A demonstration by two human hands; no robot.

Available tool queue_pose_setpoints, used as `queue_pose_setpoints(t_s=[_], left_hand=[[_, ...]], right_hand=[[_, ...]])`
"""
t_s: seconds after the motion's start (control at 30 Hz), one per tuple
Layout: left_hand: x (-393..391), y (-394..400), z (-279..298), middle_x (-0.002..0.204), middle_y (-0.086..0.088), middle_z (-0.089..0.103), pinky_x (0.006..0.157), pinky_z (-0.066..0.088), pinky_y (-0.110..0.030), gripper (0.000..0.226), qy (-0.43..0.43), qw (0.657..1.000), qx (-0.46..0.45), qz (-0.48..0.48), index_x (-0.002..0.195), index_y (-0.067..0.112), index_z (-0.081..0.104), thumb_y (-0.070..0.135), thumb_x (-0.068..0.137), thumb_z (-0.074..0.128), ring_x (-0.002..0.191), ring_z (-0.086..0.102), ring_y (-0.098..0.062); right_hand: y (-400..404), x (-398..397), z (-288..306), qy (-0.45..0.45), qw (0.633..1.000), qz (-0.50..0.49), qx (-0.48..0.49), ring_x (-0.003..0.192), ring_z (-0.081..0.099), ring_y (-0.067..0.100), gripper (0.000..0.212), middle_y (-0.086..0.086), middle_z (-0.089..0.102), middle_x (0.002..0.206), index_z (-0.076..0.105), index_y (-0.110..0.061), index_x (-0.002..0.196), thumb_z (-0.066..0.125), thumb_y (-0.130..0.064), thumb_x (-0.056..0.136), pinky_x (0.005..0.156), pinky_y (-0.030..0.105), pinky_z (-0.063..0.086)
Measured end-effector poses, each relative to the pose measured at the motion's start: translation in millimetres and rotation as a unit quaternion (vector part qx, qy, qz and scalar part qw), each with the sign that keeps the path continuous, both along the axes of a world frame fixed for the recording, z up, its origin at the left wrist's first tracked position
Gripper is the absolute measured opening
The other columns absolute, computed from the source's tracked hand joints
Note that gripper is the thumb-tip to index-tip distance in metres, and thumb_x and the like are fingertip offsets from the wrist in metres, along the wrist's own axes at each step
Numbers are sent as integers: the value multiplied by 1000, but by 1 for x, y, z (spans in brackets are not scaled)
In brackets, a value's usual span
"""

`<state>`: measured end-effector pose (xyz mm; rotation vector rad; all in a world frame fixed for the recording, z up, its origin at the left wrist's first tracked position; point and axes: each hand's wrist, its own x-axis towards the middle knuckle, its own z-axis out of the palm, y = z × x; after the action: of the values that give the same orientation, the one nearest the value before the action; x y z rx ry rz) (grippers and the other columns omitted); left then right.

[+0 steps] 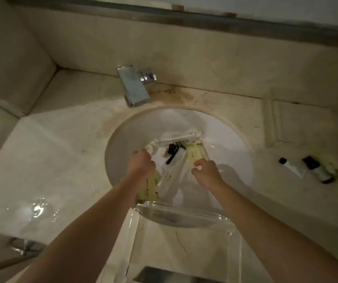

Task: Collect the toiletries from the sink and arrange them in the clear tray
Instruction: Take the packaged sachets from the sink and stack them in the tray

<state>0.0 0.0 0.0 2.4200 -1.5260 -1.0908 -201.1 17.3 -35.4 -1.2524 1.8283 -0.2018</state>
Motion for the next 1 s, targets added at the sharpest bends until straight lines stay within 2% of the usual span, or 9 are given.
queue_pose_setpoints(t_s=[0.13,0.23,0.3,0.43,0.6,0.7,0.77,0.83,1.0], left_hand=[[-19,-17,-16,125,-11,54,80,42,-30,30,45,999,-20,6,110,8,60,0,85,47,96,53,-22],[-40,-31,-26,105,-16,65,67,43,-28,16,66,997,-43,3,86,8,60,4,87,44,83,55,-23],[-55,-38,-32,98,-14,66,73,47,-30,18,87,995,-43,5,89,8,61,8,88,44,89,59,-28],[-77,-43,-50,90,-14,70,78,58,-39,19,140,990,-4,14,85,7,63,12,85,44,85,68,-29],[-94,-40,-66,92,-18,74,84,58,-37,25,176,981,74,21,91,-1,70,6,87,47,88,70,-29],[-100,-38,-72,105,-22,70,78,59,-37,16,185,979,83,19,80,8,62,3,88,49,80,67,-28],[-104,-39,-71,110,-23,66,71,59,-33,16,206,974,94,31,100,0,62,3,91,50,71,61,-24],[-108,-38,-70,108,-22,65,70,59,-32,32,226,967,110,50,121,-8,55,3,92,50,69,61,-23],[-118,-32,-63,110,-19,67,87,57,-41,30,244,956,150,55,117,-2,59,0,89,48,93,68,-30]], right_hand=[[-20,-5,-19,47,998,-41,3,96,60,33,36,12,36,133,52,-16,125,54,-19,89,87,40,52],[-31,-6,-32,74,995,-61,-7,96,60,35,39,13,35,134,49,-17,128,54,-18,89,85,40,52],[-37,-6,-39,82,993,-80,-13,100,59,35,43,13,36,136,45,-18,131,54,-17,89,85,40,52],[-45,-9,-55,102,990,-100,-11,108,55,39,49,14,39,136,39,-16,134,56,-22,89,85,43,49],[-50,-12,-70,101,987,-123,-19,109,55,36,45,13,53,125,46,-10,123,64,-29,85,84,42,47],[-50,-13,-72,87,987,-131,-16,100,58,32,34,8,58,112,51,-13,113,64,-30,87,75,36,44],[-49,-12,-73,79,988,-131,-24,93,56,29,26,8,58,108,53,-14,108,62,-28,87,71,34,41],[-47,-11,-73,77,988,-129,-44,90,55,28,20,9,58,106,56,-16,99,63,-27,85,72,34,44],[-39,-8,-67,54,988,-122,-72,85,55,27,13,6,57,93,48,-20,79,59,-13,80,67,38,47]])
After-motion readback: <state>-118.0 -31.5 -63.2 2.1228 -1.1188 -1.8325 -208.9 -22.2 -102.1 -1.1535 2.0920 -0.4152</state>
